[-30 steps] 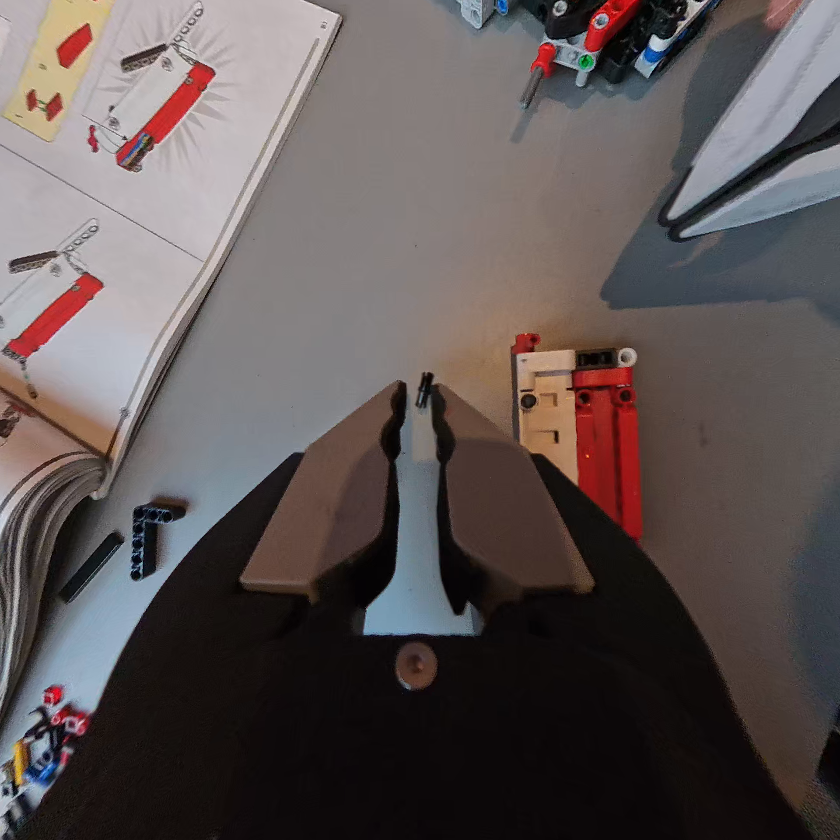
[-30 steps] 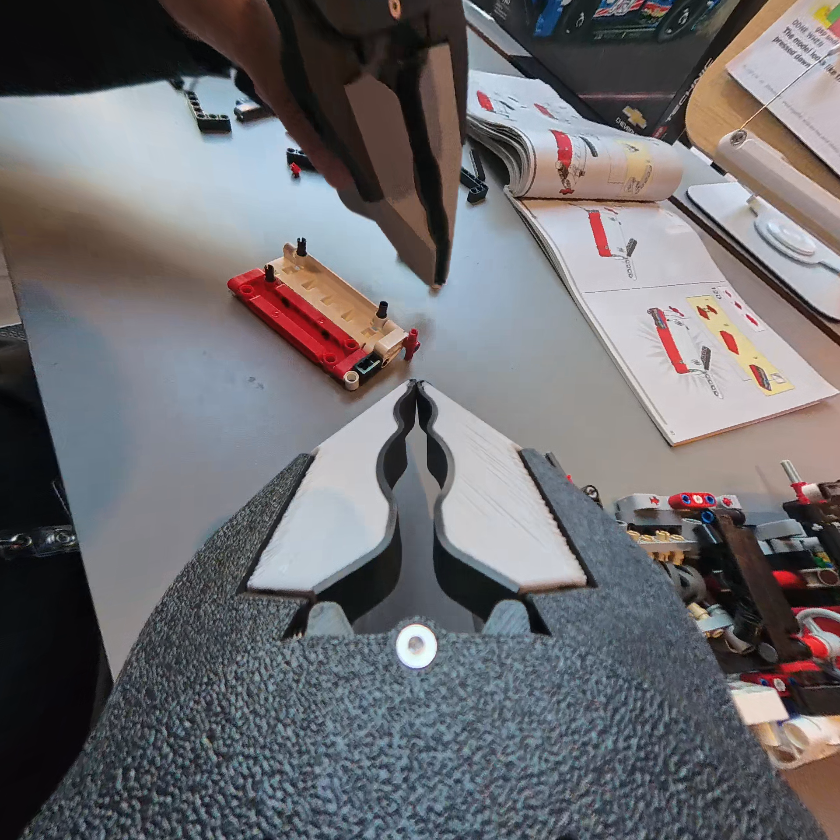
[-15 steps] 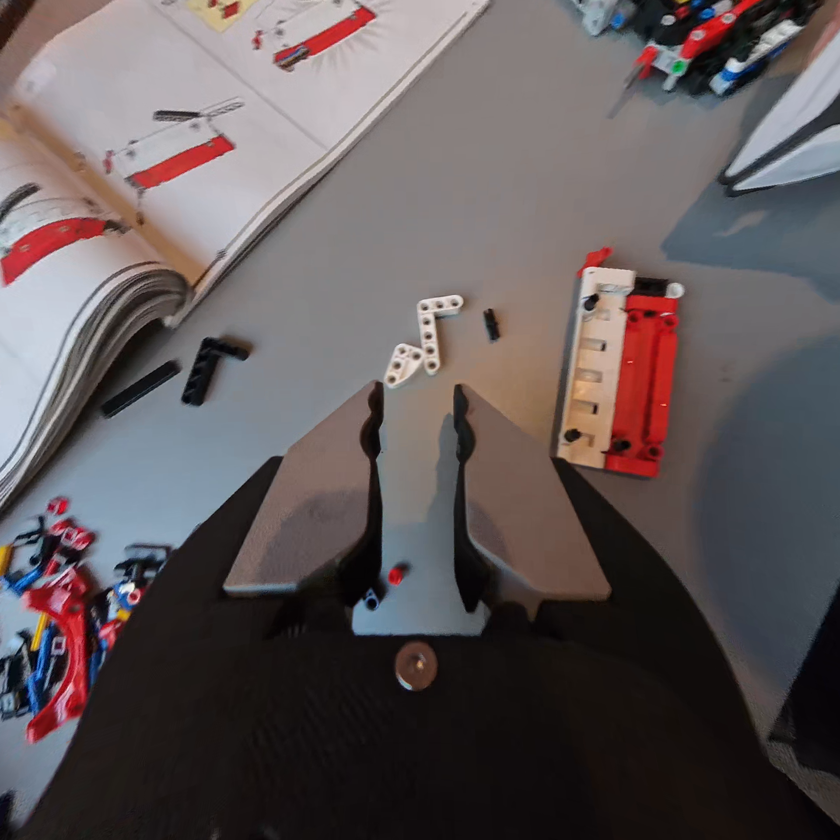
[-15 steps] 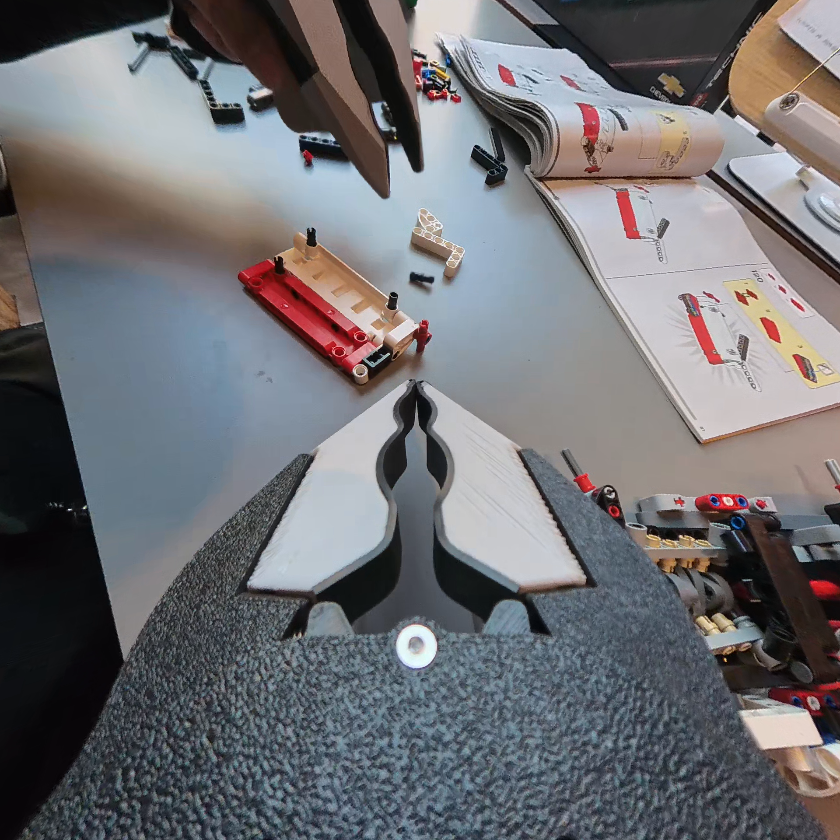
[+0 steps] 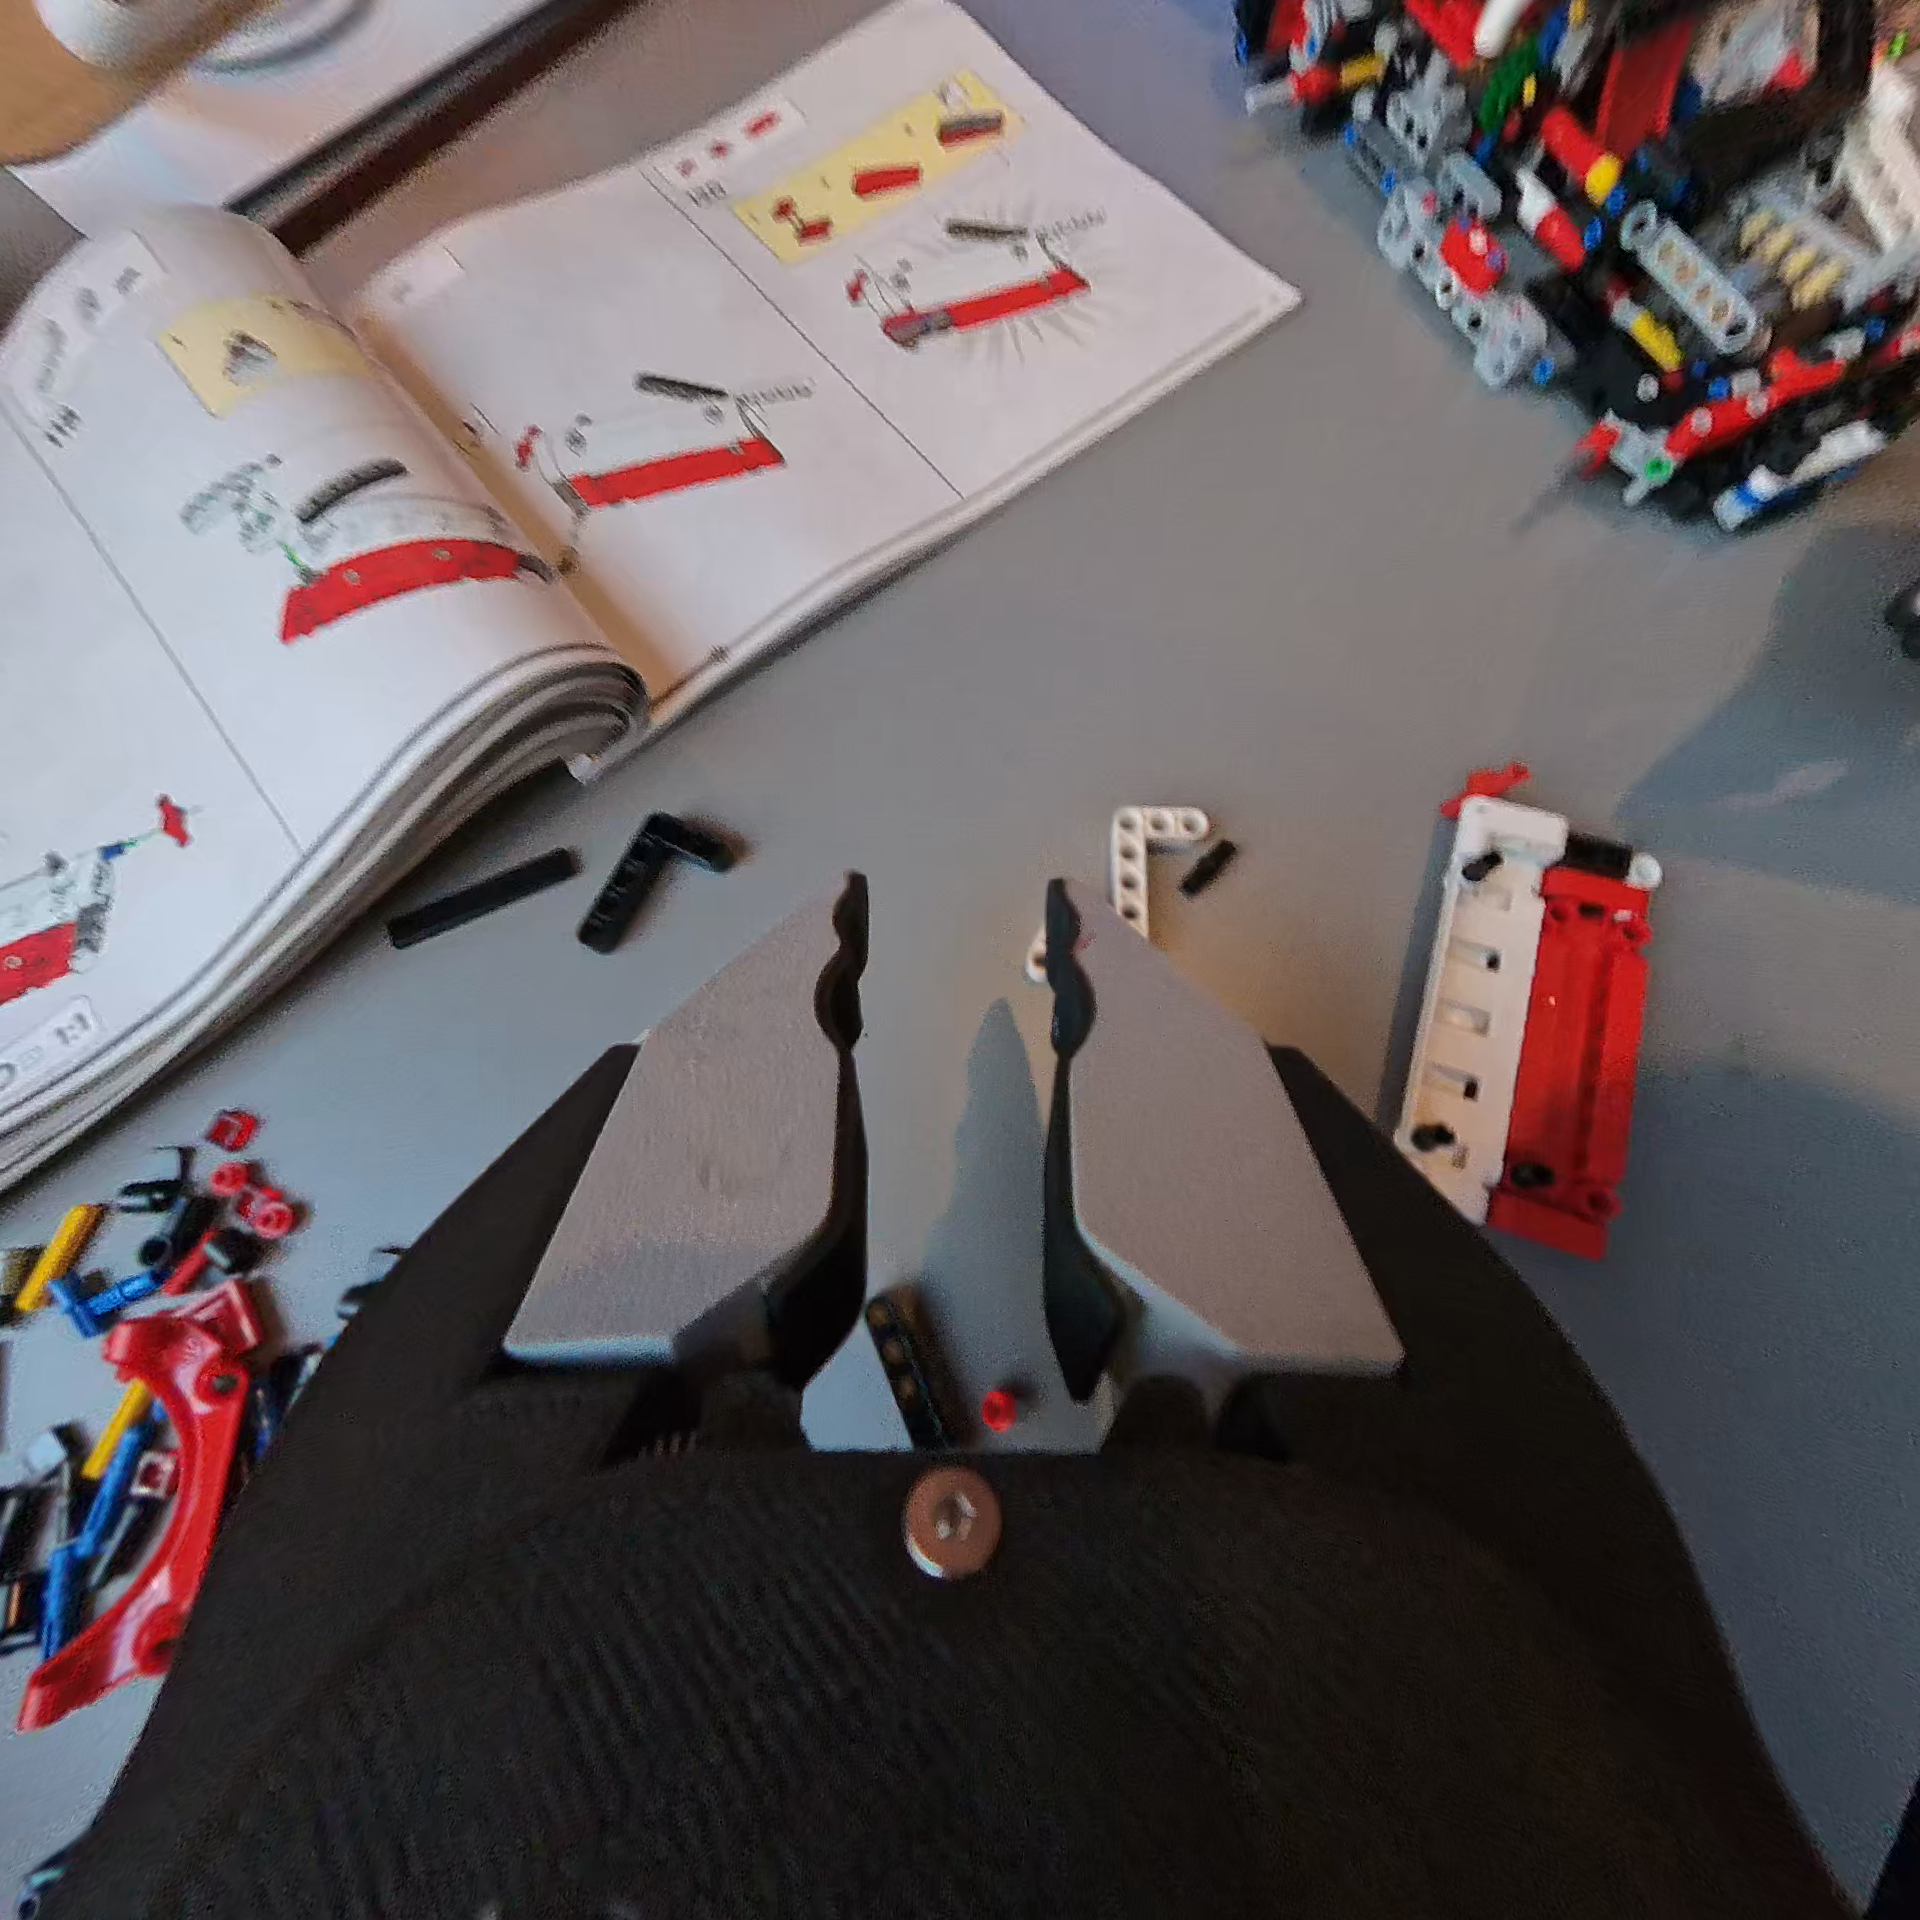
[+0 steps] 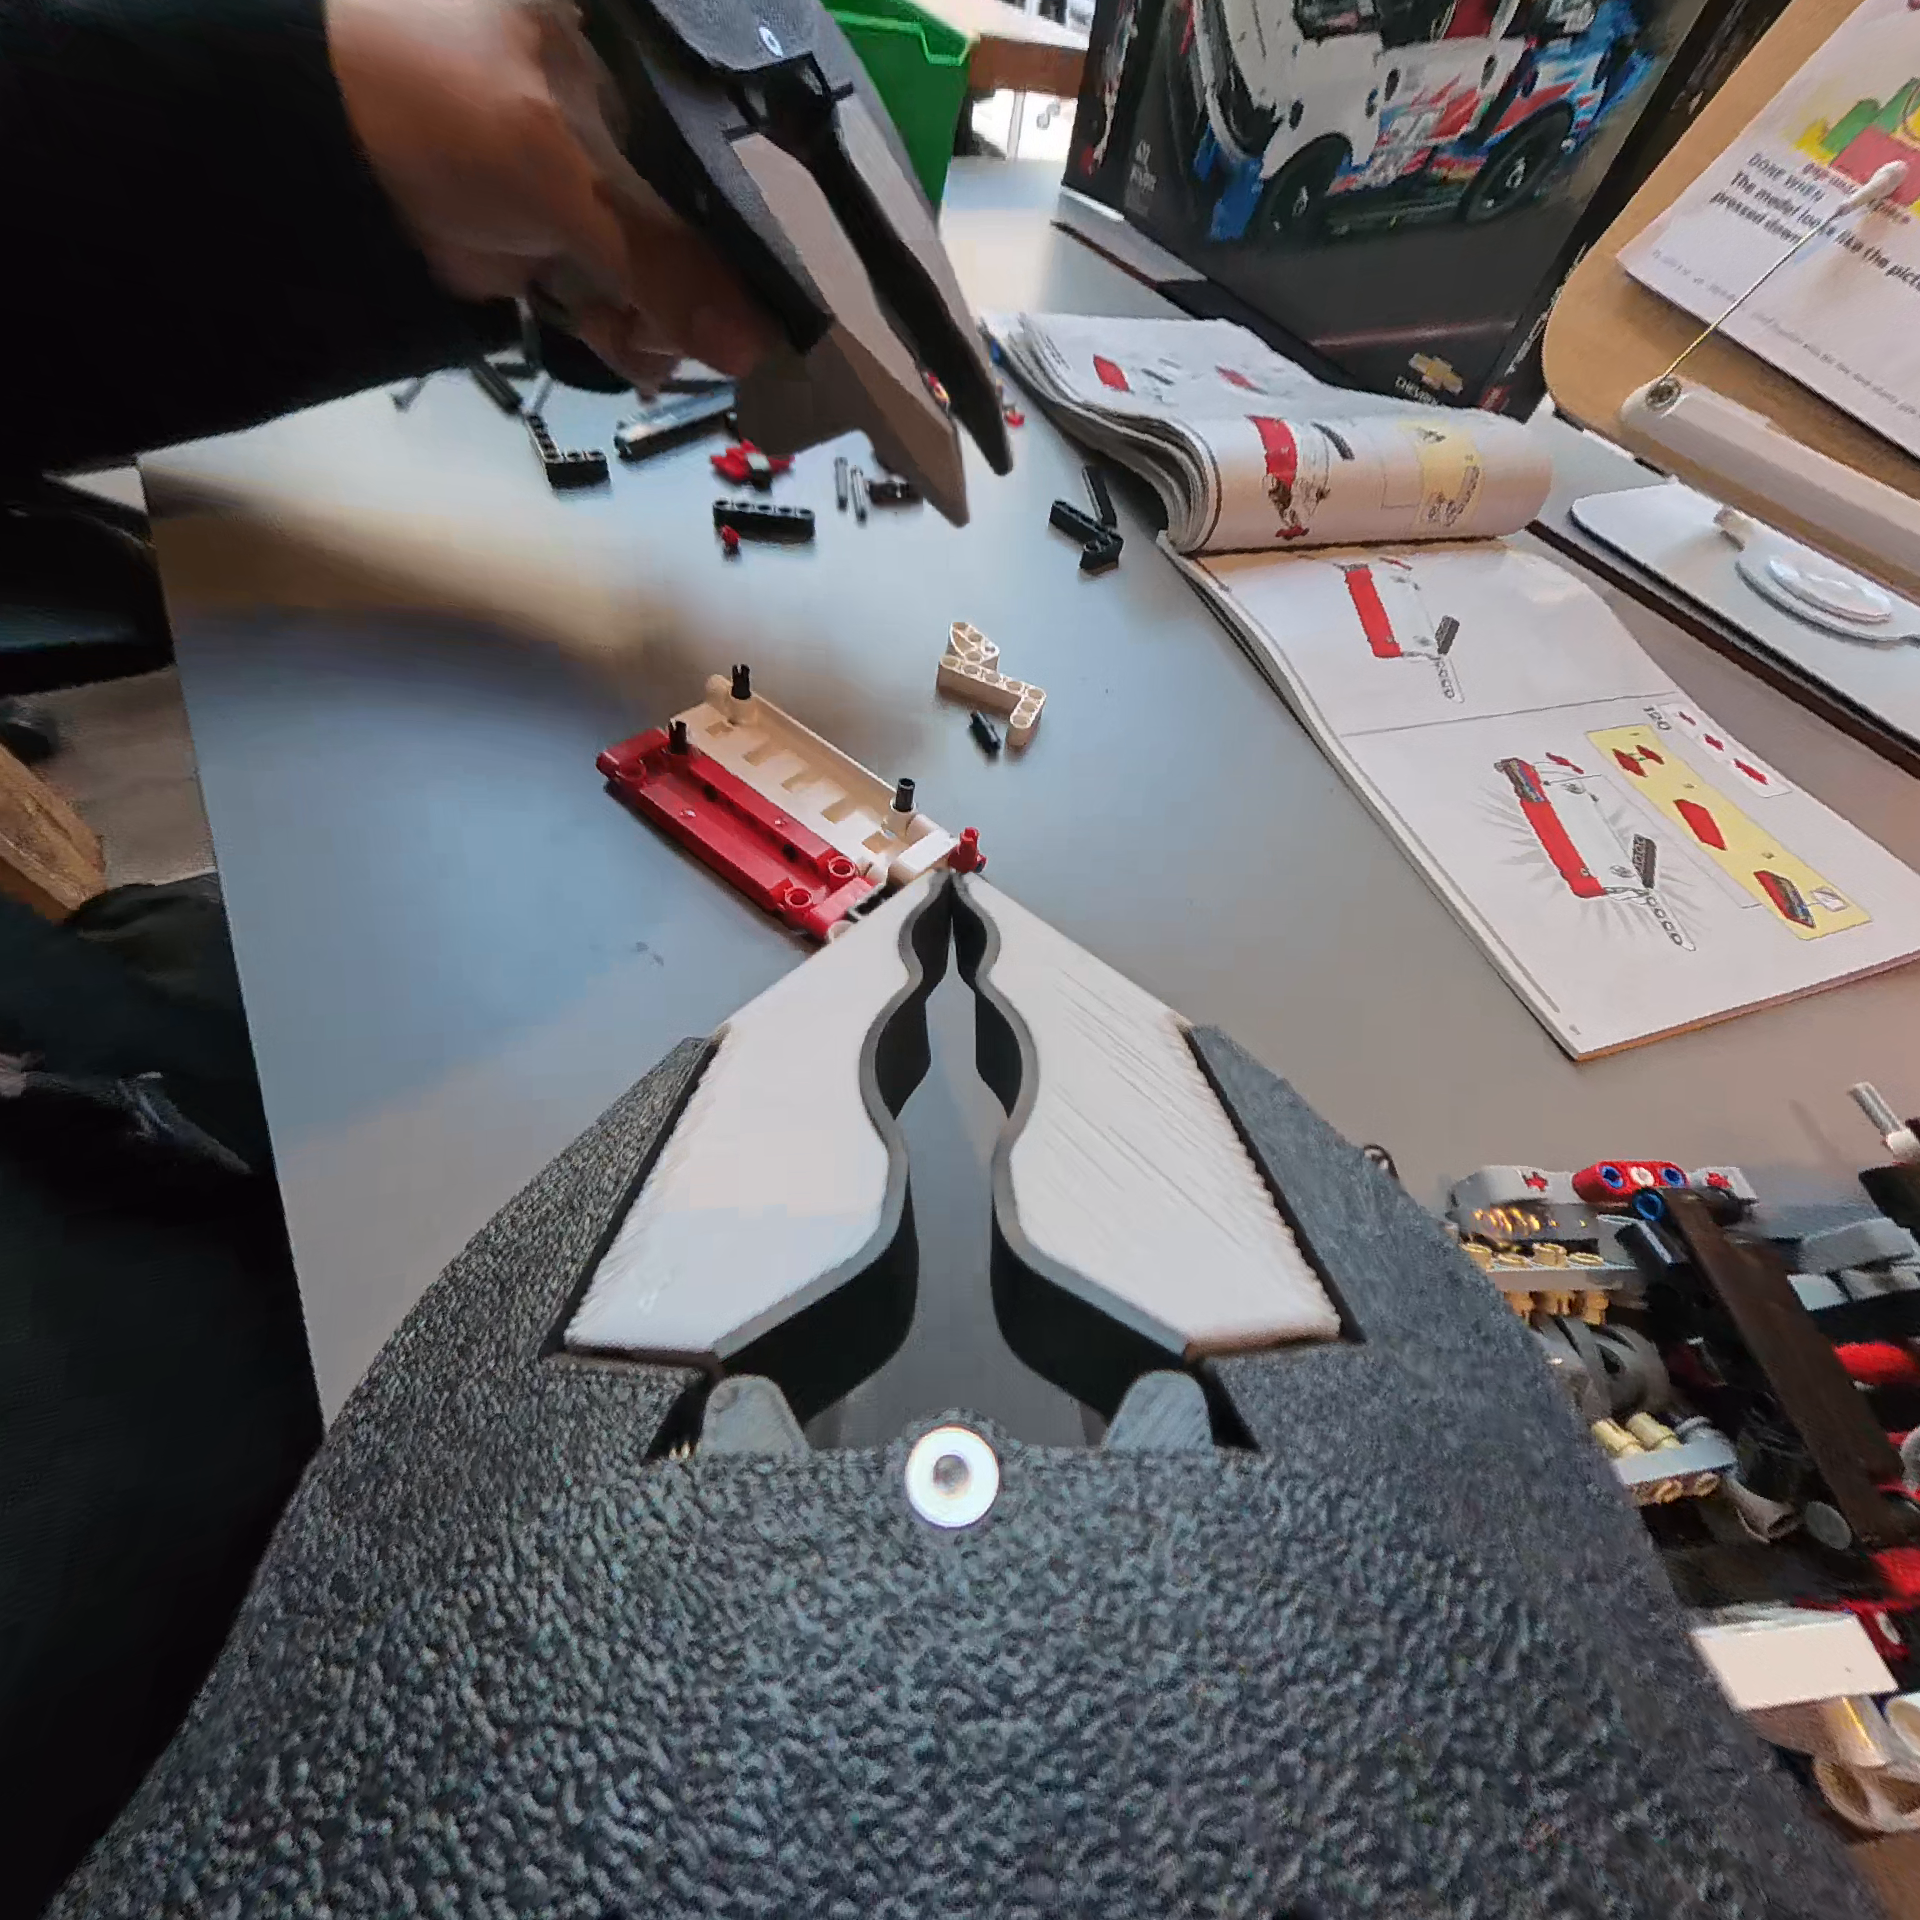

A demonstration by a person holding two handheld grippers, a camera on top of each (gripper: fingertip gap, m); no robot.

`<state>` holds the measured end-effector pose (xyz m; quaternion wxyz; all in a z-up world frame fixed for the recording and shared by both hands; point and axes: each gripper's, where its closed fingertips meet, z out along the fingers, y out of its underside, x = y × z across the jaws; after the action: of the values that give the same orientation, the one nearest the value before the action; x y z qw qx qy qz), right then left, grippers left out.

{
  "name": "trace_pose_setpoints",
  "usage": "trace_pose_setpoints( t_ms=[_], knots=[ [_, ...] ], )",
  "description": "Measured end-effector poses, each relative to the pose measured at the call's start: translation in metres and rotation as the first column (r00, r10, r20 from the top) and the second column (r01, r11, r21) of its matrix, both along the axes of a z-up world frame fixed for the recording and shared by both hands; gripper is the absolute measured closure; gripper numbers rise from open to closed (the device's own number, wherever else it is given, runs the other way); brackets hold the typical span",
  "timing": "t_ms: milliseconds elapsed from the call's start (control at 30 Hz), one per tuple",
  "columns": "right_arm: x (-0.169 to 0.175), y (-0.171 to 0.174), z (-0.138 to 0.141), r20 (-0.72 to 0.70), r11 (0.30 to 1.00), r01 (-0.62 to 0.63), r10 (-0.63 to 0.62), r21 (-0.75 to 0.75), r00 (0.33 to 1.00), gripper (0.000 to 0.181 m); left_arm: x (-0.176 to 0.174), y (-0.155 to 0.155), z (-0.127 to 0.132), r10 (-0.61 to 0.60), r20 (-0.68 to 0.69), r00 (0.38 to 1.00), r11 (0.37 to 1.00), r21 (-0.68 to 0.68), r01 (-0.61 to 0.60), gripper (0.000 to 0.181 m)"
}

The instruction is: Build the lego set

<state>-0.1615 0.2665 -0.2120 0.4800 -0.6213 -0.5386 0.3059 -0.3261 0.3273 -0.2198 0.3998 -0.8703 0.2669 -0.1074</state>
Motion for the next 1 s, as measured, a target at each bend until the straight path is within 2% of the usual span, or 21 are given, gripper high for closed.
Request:
trace_pose_setpoints(
  t_ms=[133,233,333,433,567,667,800,1000],
  knots=[
    [-0.005,-0.002,0.013,-0.097,0.998,-0.058,0.054,-0.04,0.994,0.181,-0.012,0.043,0.032,0.044,0.055,0.998,0.997,0.064,-0.047,0.156],
    [-0.013,-0.003,0.026,-0.193,0.99,-0.11,0.091,-0.091,0.977,0.181,-0.028,0.089,0.041,0.077,-0.015,0.997,0.992,0.102,-0.075,0.162],
    [-0.022,-0.006,0.033,-0.249,0.982,-0.159,0.13,-0.102,0.96,0.181,-0.046,0.135,0.028,0.069,-0.065,0.995,0.997,0.033,-0.067,0.169],
    [-0.028,-0.01,0.034,-0.258,0.975,-0.203,0.175,-0.087,0.95,0.181,-0.086,0.165,-0.002,0.088,-0.199,0.976,0.994,-0.042,-0.098,0.181],
    [-0.031,-0.011,0.031,-0.248,0.967,-0.225,0.19,-0.119,0.95,0.181,-0.132,0.162,-0.046,0.127,-0.238,0.963,0.968,-0.182,-0.173,0.181],
    [-0.03,-0.006,0.033,-0.269,0.967,-0.214,0.171,-0.139,0.948,0.181,-0.146,0.159,-0.049,0.176,-0.137,0.975,0.963,-0.179,-0.2,0.181],
    [-0.033,-0.004,0.031,-0.257,0.966,-0.207,0.163,-0.155,0.953,0.181,-0.165,0.155,-0.05,0.201,-0.175,0.964,0.963,-0.147,-0.227,0.181],
    [-0.042,-0.013,0.016,-0.141,0.969,-0.218,0.202,-0.114,0.969,0.181,-0.167,0.153,-0.05,0.186,-0.204,0.961,0.968,-0.131,-0.215,0.181]
  ],
)
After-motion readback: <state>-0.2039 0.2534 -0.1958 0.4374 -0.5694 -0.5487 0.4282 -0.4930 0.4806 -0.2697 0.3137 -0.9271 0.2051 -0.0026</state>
